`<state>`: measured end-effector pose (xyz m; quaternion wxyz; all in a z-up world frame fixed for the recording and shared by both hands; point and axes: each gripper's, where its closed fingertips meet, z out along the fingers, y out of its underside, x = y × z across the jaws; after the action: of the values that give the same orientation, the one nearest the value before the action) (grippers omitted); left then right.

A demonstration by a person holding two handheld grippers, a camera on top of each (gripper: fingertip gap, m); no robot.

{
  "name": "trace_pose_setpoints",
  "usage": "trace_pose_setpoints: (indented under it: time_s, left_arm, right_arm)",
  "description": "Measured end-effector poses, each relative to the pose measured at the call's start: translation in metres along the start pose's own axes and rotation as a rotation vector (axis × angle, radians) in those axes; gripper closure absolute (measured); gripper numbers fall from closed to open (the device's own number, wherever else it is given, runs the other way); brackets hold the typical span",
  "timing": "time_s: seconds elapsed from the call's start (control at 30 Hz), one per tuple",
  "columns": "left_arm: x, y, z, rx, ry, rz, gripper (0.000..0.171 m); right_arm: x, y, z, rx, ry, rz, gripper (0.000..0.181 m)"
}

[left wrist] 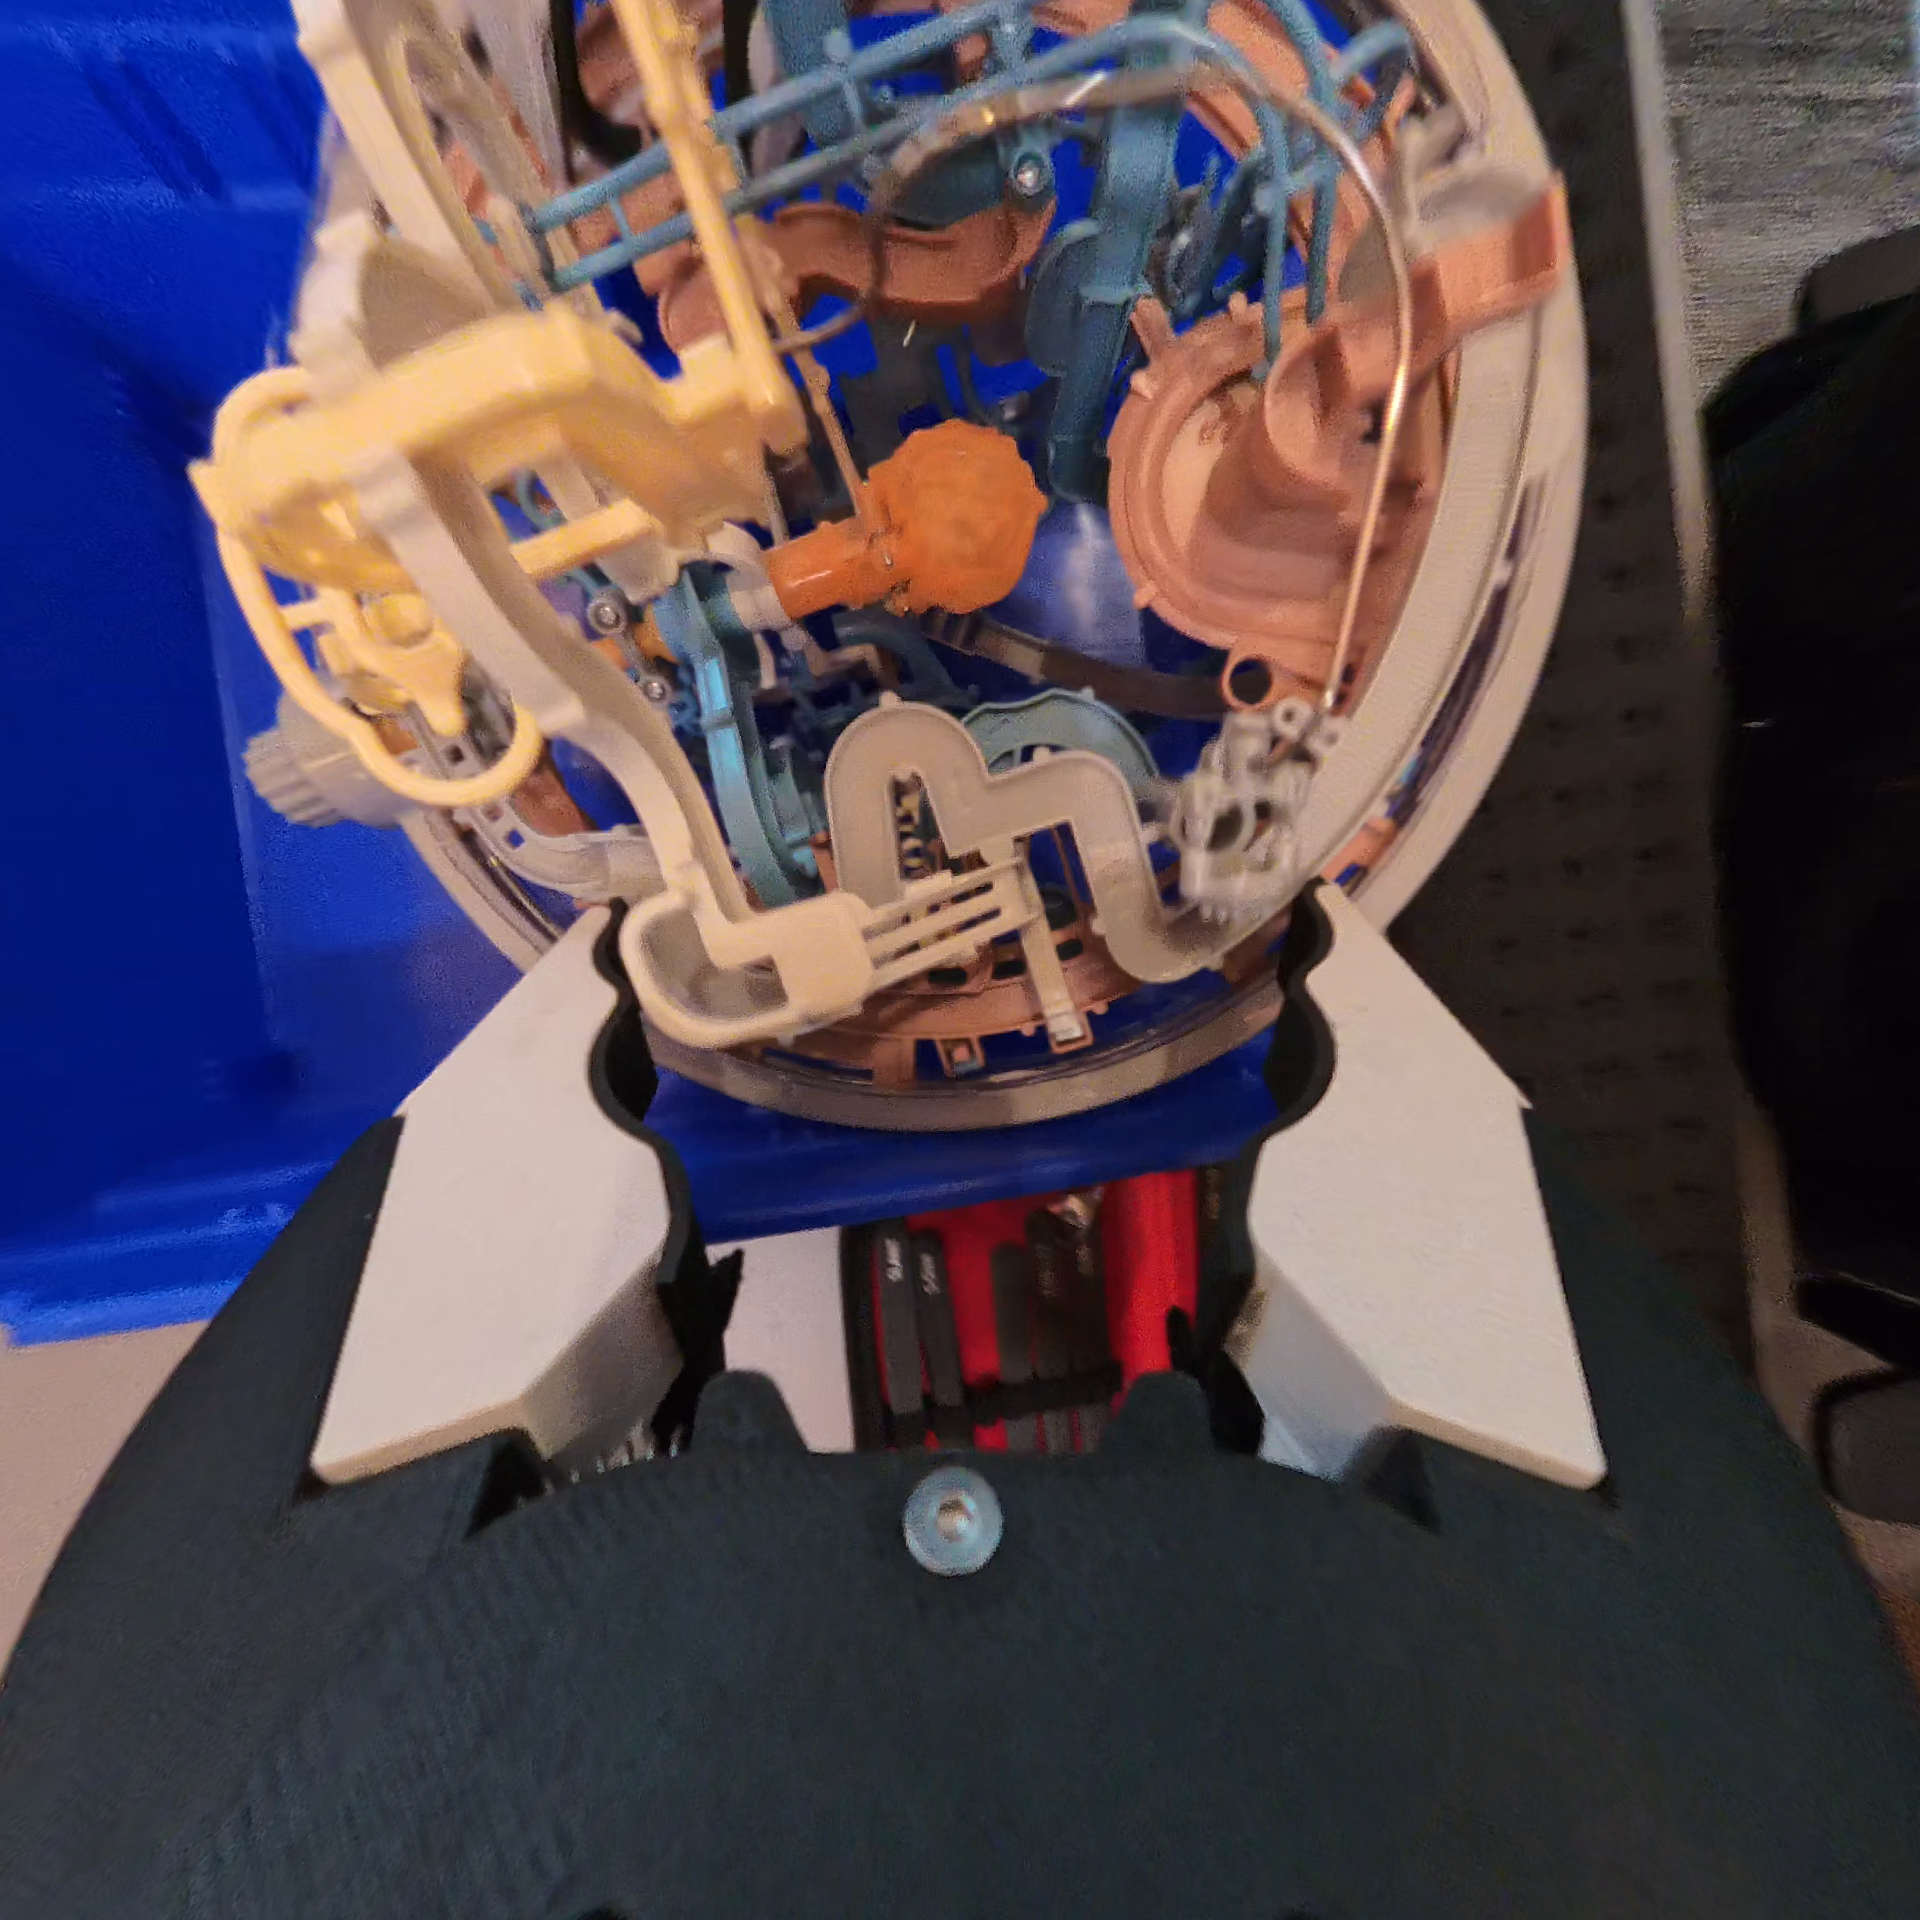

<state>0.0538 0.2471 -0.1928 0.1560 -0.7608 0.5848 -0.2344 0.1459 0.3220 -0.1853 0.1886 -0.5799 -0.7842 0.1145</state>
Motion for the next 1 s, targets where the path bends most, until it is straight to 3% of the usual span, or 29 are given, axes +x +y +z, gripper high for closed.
trace_pose_setpoints:
  time_s: [0.17,0.33,0.47,0.57,0.63,0.67,0.83,0.93,1.0]
  left_arm:
    - [0.001,-0.003,-0.012,0.021,-0.075,-0.017,0.052]
    - [0.004,-0.012,-0.027,0.060,-0.128,0.069,0.053]
    - [-0.004,-0.008,-0.025,0.025,-0.126,0.046,0.045]
    - [-0.003,0.002,-0.005,-0.054,-0.095,0.028,0.039]
    - [0.000,0.006,0.000,-0.075,-0.084,0.031,0.037]
    - [0.001,0.005,-0.001,-0.066,-0.080,0.031,0.040]
    - [0.002,0.003,-0.003,-0.075,-0.085,0.041,0.042]
    - [0.000,0.005,-0.002,-0.111,-0.106,0.064,0.042]
    - [0.001,0.005,-0.001,-0.118,-0.122,0.073,0.042]
  right_arm:
    - [-0.001,-0.003,0.012,-0.024,0.026,-0.037,0.159]
    - [-0.002,-0.003,-0.012,0.040,0.085,-0.002,0.144]
    - [-0.013,-0.010,-0.025,0.117,-0.032,0.039,0.123]
    - [-0.020,-0.010,-0.020,0.126,-0.142,0.072,0.128]
    - [-0.024,-0.007,-0.021,0.128,-0.184,0.089,0.118]
    - [-0.027,-0.004,-0.024,0.135,-0.218,0.100,0.087]
    - [-0.037,0.003,-0.027,0.124,-0.233,0.074,0.079]
    - [-0.047,0.001,-0.016,0.072,-0.267,0.045,0.091]
    - [-0.048,0.003,-0.014,0.046,-0.253,0.035,0.089]
